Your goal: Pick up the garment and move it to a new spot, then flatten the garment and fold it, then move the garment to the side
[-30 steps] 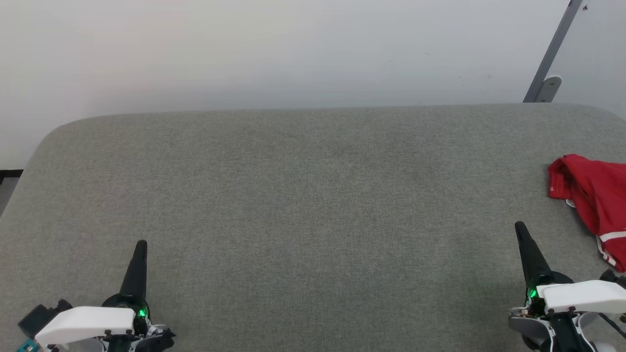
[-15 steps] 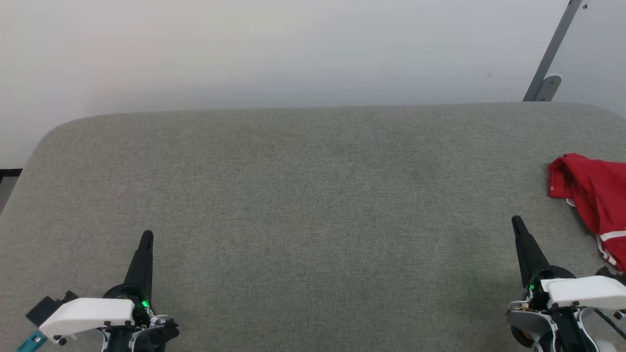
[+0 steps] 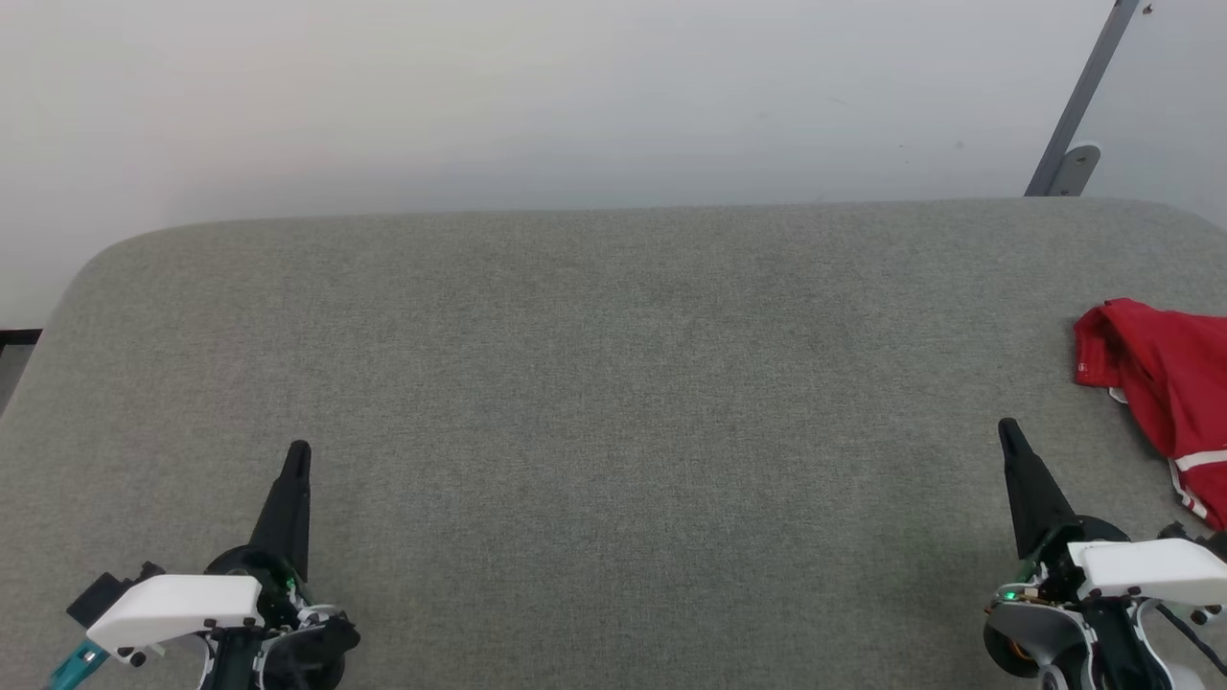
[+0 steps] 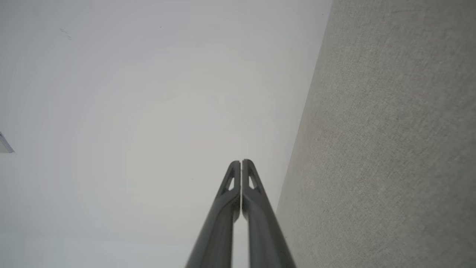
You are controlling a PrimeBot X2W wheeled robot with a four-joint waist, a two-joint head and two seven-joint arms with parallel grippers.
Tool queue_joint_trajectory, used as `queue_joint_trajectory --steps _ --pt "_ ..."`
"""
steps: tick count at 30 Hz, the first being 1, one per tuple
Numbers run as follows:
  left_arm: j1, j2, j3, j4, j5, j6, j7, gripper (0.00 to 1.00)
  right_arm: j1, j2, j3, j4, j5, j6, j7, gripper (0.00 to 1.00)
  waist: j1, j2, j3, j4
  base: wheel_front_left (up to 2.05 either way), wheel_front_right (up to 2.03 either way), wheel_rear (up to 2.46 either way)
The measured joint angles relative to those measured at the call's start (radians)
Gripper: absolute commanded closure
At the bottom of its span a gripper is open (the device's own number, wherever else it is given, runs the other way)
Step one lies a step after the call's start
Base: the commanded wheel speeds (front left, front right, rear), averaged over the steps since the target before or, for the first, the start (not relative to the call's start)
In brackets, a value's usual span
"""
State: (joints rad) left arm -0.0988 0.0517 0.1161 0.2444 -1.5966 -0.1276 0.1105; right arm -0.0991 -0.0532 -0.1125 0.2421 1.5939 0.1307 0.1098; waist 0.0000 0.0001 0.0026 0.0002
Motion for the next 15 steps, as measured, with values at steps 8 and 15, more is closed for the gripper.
queue_joint_trajectory --steps 8,15 --pt "-0.005 -0.003 -0.002 0.002 -0.014 0.000 0.005 1.00 -0.008 0.003 -0.002 0.002 0.017 0.000 0.005 1.00 0.0000 0.0000 0.001 0.000 0.00 0.00 0.00" --pt "-0.005 -0.003 -0.001 0.002 -0.014 0.000 0.005 1.00 -0.008 0.003 -0.001 0.002 0.017 0.000 0.005 1.00 0.0000 0.0000 0.001 0.000 0.00 0.00 0.00"
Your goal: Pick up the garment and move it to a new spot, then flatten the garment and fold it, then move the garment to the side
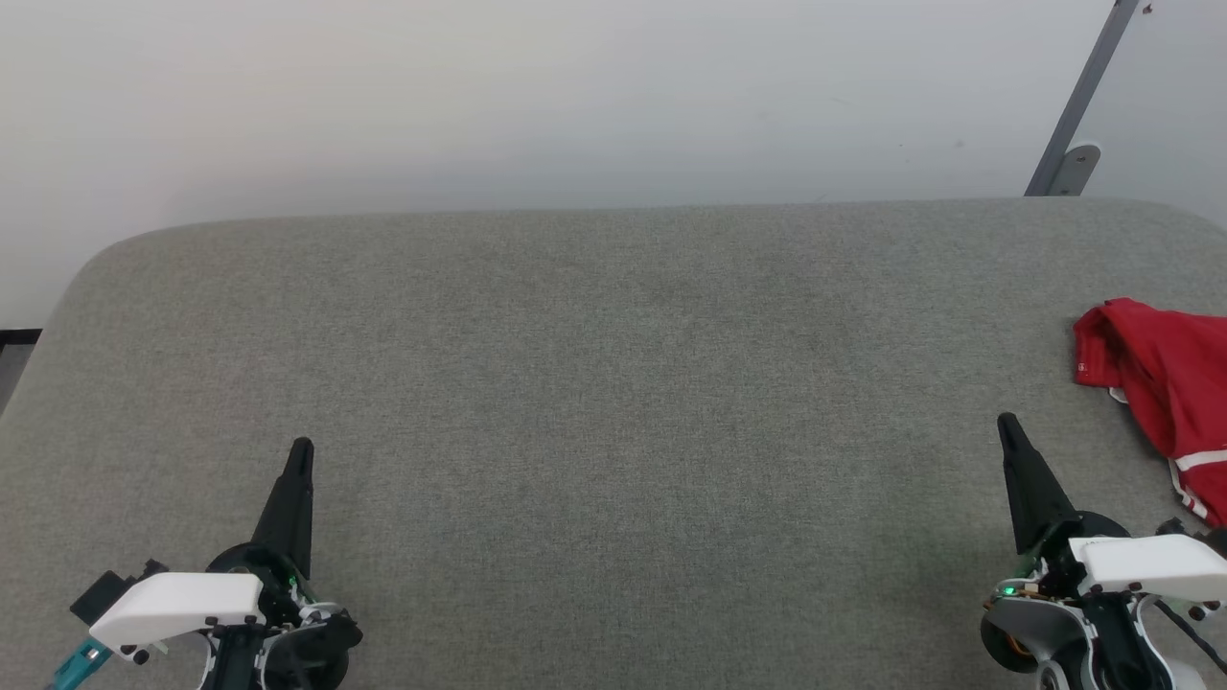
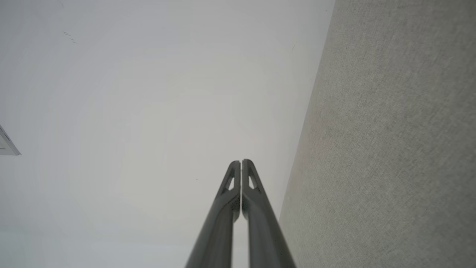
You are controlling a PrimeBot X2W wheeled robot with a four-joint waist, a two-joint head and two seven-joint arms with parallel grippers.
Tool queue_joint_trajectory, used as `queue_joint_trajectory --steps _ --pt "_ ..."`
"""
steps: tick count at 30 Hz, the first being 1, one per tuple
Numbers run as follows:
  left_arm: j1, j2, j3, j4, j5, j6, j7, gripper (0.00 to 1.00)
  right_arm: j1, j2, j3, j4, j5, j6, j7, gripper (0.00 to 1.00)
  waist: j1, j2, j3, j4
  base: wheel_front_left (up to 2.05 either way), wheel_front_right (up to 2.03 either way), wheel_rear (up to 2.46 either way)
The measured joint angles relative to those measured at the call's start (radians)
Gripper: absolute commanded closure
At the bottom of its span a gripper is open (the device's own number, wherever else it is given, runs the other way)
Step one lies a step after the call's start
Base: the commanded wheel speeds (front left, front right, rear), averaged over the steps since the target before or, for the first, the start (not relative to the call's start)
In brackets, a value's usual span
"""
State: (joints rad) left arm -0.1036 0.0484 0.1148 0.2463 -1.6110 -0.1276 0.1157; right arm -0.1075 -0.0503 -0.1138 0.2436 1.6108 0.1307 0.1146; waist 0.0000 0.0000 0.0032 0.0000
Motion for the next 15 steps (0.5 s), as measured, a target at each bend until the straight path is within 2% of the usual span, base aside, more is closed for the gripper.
queue_joint_trajectory --steps 15 --pt "0.000 0.000 0.000 0.000 0.000 0.000 0.000 1.00 0.000 0.000 0.000 0.000 0.000 0.000 0.000 1.00 0.0000 0.0000 0.000 0.000 0.00 0.00 0.00"
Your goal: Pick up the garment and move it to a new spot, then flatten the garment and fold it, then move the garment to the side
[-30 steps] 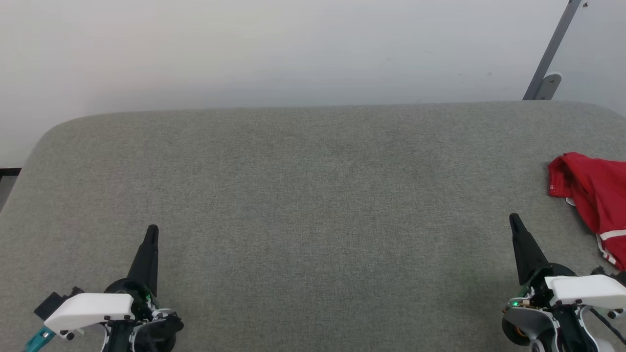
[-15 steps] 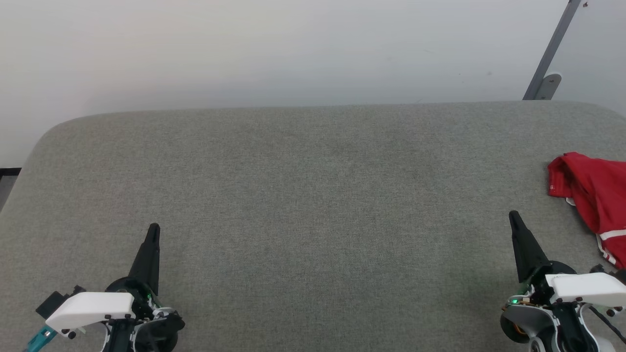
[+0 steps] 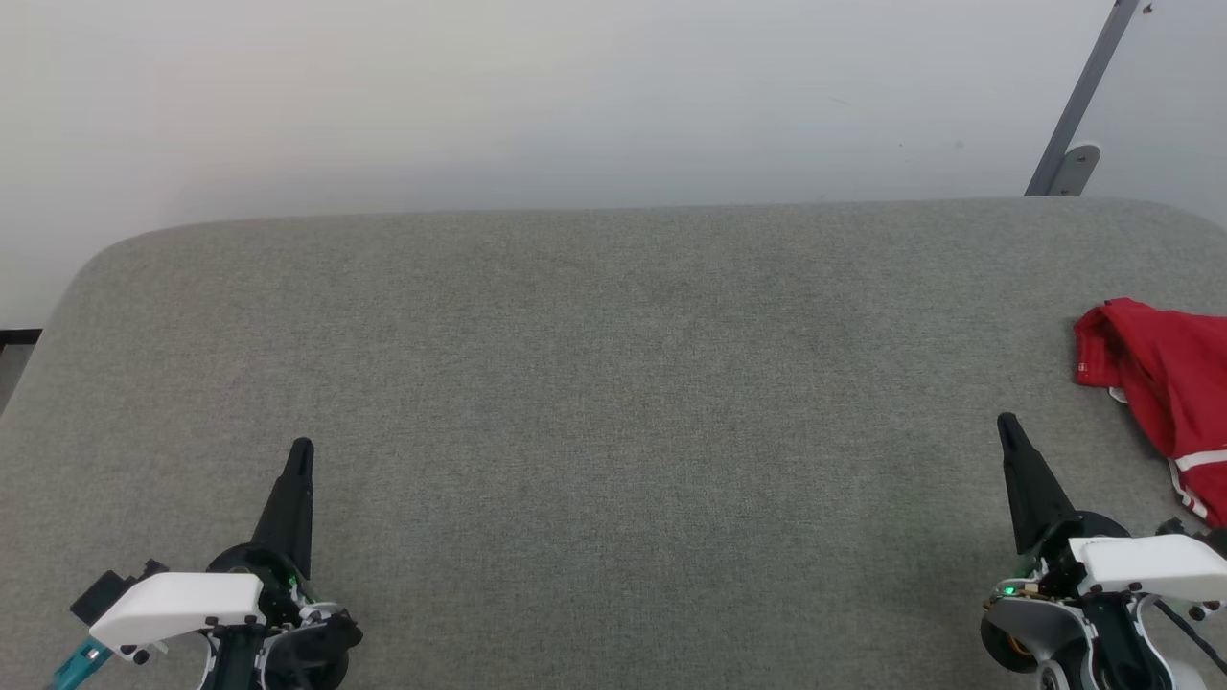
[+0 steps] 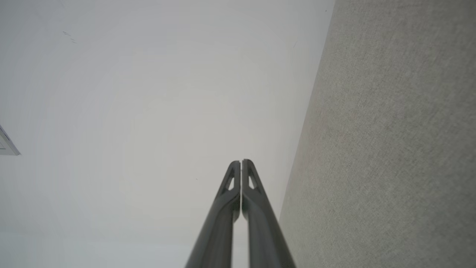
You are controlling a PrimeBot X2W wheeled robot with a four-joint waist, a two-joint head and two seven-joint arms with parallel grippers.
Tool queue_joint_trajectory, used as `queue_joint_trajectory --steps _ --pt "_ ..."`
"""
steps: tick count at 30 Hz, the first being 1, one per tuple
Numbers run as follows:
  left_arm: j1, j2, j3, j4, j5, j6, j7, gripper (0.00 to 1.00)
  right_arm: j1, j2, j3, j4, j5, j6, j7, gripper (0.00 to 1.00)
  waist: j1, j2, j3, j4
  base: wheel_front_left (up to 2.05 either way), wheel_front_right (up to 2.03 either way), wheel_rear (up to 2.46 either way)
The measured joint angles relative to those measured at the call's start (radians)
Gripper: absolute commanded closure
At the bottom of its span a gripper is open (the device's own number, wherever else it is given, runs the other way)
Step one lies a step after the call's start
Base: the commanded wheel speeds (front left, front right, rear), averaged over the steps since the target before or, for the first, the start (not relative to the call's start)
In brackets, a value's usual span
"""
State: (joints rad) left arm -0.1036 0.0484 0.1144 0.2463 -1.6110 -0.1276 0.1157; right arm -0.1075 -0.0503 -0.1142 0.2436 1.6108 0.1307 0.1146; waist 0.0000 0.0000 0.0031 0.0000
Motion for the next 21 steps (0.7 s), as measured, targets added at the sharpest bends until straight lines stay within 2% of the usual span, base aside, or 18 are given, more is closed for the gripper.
queue_joint_trajectory --steps 21 --pt "0.000 0.000 0.000 0.000 0.000 0.000 0.000 1.00 0.000 0.000 0.000 0.000 0.000 0.000 0.000 1.00 0.0000 0.0000 0.000 0.000 0.00 0.00 0.00"
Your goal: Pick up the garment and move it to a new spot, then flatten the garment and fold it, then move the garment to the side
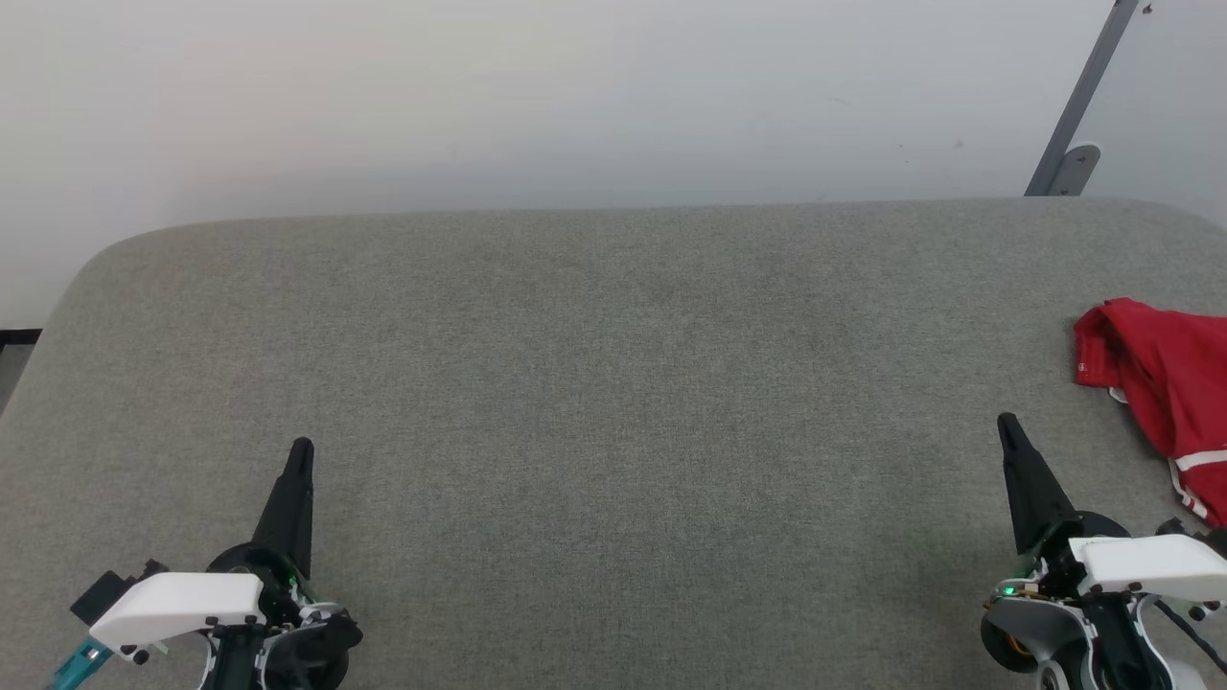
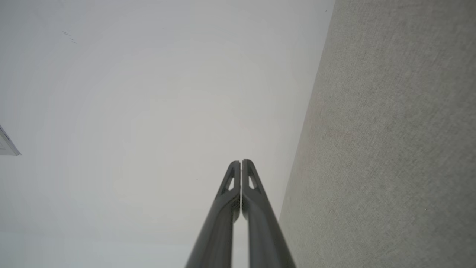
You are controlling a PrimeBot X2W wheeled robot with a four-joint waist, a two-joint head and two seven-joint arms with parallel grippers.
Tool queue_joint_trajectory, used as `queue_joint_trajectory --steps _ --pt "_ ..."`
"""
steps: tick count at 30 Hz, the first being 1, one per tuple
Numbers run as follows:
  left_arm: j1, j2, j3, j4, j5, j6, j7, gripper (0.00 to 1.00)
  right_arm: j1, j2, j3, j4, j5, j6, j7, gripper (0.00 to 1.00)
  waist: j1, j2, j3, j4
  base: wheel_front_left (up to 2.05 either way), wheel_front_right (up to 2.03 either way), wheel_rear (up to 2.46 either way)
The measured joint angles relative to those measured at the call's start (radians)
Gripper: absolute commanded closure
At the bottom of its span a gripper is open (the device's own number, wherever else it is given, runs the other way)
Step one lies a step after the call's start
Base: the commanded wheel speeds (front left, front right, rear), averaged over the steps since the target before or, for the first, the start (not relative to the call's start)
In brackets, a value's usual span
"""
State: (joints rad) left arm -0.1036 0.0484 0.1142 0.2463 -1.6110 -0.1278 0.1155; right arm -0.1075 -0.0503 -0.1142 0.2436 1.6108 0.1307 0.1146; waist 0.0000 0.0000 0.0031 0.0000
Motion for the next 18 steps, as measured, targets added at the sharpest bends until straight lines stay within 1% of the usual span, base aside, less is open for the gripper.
queue_joint_trajectory --steps 18 --pt "0.000 0.000 0.000 0.000 0.000 0.000 0.000 1.00 0.000 0.000 0.000 0.000 0.000 0.000 0.000 1.00 0.0000 0.0000 0.000 0.000 0.00 0.00 0.00"
